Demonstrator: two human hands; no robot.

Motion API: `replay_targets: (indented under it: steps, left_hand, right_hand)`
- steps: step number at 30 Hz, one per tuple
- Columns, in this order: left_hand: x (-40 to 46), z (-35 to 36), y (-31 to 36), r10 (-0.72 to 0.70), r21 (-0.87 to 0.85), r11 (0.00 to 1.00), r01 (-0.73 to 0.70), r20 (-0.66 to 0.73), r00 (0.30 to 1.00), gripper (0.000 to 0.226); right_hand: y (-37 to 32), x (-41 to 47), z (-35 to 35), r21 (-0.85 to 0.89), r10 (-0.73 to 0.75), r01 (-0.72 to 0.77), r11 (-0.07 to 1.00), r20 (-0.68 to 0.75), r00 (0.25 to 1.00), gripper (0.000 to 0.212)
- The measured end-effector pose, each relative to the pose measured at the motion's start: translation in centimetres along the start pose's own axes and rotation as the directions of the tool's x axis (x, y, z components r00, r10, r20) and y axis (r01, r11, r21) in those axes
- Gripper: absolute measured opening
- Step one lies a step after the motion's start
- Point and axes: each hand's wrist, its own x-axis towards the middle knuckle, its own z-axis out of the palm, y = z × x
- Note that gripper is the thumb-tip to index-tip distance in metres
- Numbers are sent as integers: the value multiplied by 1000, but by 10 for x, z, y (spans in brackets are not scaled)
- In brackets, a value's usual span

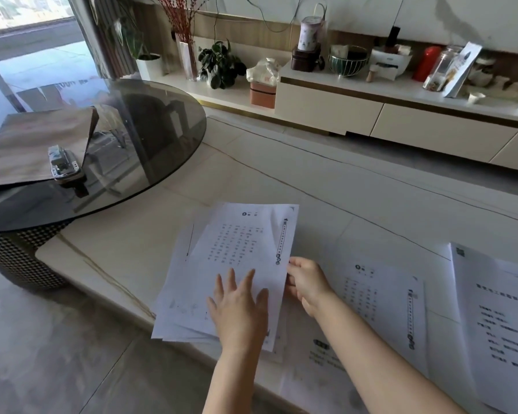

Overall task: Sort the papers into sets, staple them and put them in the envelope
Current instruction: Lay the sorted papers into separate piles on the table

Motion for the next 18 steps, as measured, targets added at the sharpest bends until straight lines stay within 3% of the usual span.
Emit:
replay_targets:
  steps: [5, 8, 10, 13, 16, 18]
  left_hand:
    - [-4, 16, 0, 11, 230, 971, -62, 215, 977, 59]
    - [-5, 21, -1, -1, 280, 958, -63, 225, 974, 64]
    - [-5, 24, 1, -11, 294, 954, -61, 235, 972, 71]
    - [-8, 29, 7, -29, 314, 948, -53, 251, 967, 83]
    - [-11, 32, 11, -34, 325, 944, -50, 246, 969, 86]
    - [-12, 34, 13, -26, 317, 947, -53, 238, 971, 83]
  right_hand:
    - [-2, -13, -33, 5, -2, 2, 1000, 15, 1000, 17]
    - [9, -25, -80, -248, -70, 51, 967, -71, 995, 28]
    - [20, -38, -115, -467, -177, 79, 881, -170, 970, 33]
    - [46, -52, -159, -722, -332, 2, 692, -316, 889, 46]
    - [66, -57, -178, -851, -268, -150, 503, -319, 909, 77]
    - [75, -58, -182, -906, -246, -158, 393, -269, 931, 89]
